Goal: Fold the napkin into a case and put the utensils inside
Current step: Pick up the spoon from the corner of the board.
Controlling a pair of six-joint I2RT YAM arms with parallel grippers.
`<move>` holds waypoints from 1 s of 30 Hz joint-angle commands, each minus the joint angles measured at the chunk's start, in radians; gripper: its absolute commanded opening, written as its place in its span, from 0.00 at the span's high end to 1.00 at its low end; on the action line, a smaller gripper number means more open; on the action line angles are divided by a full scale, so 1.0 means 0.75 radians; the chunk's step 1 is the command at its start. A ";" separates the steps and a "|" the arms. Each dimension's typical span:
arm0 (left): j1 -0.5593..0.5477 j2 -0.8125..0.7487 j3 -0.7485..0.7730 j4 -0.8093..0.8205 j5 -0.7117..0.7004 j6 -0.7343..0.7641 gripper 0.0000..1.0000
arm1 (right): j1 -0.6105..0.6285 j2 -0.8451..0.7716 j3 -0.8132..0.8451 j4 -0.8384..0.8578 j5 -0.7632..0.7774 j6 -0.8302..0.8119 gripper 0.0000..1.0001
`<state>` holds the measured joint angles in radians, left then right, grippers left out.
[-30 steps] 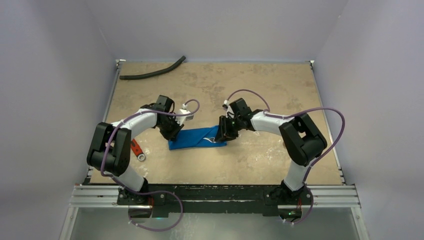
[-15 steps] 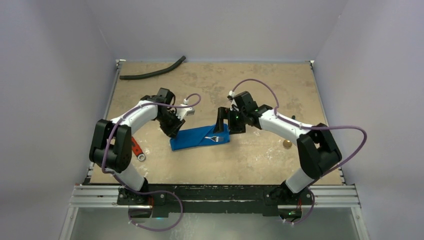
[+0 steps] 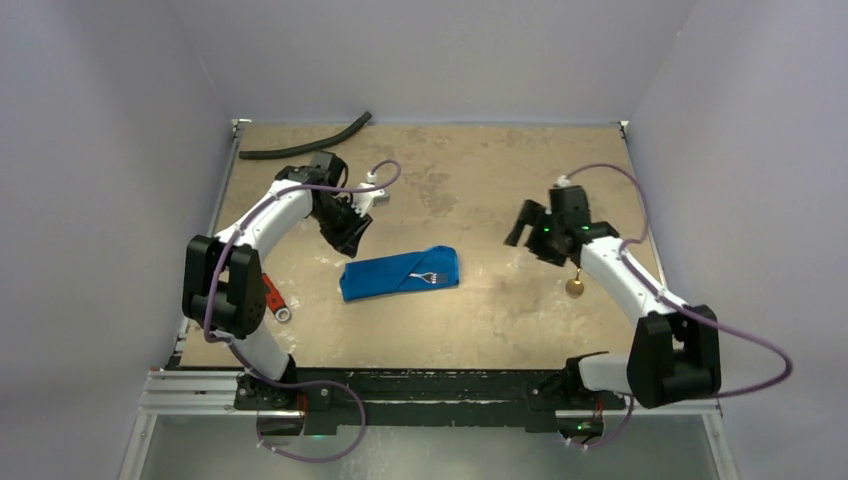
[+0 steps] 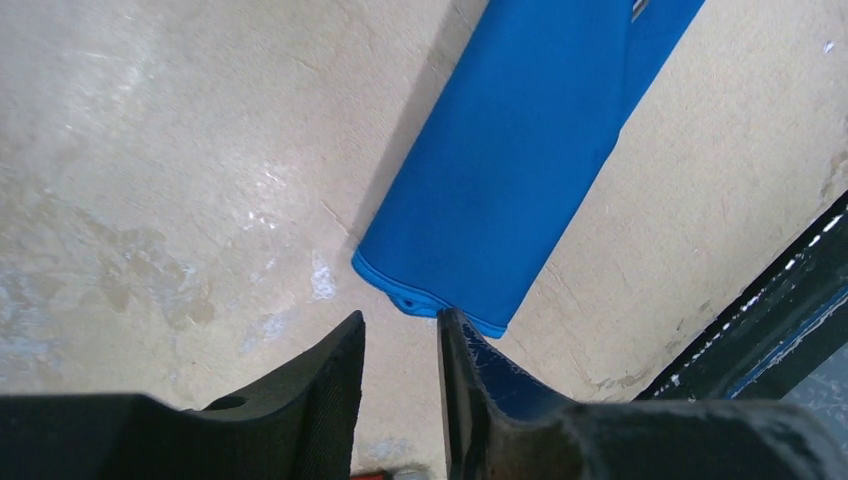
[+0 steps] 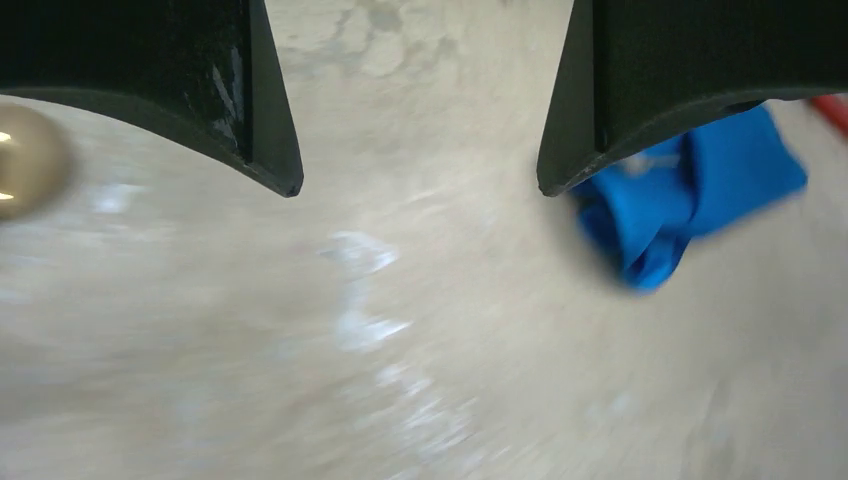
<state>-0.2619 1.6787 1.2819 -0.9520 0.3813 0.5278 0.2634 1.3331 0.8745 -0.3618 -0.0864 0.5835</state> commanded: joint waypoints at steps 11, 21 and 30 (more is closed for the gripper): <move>0.081 0.147 0.363 -0.064 0.009 -0.022 0.42 | -0.497 0.088 -0.059 0.041 0.501 0.112 0.05; 0.207 0.178 0.561 -0.088 0.031 -0.039 0.04 | -0.521 0.380 0.007 0.209 0.539 0.106 0.30; 0.320 0.165 0.728 -0.118 0.179 -0.041 0.01 | -0.377 0.428 0.017 0.326 0.419 0.026 0.99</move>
<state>-0.0509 1.8175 1.7657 -1.0264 0.4183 0.5056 -0.1108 1.6253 0.8642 -0.1547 0.2680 0.6285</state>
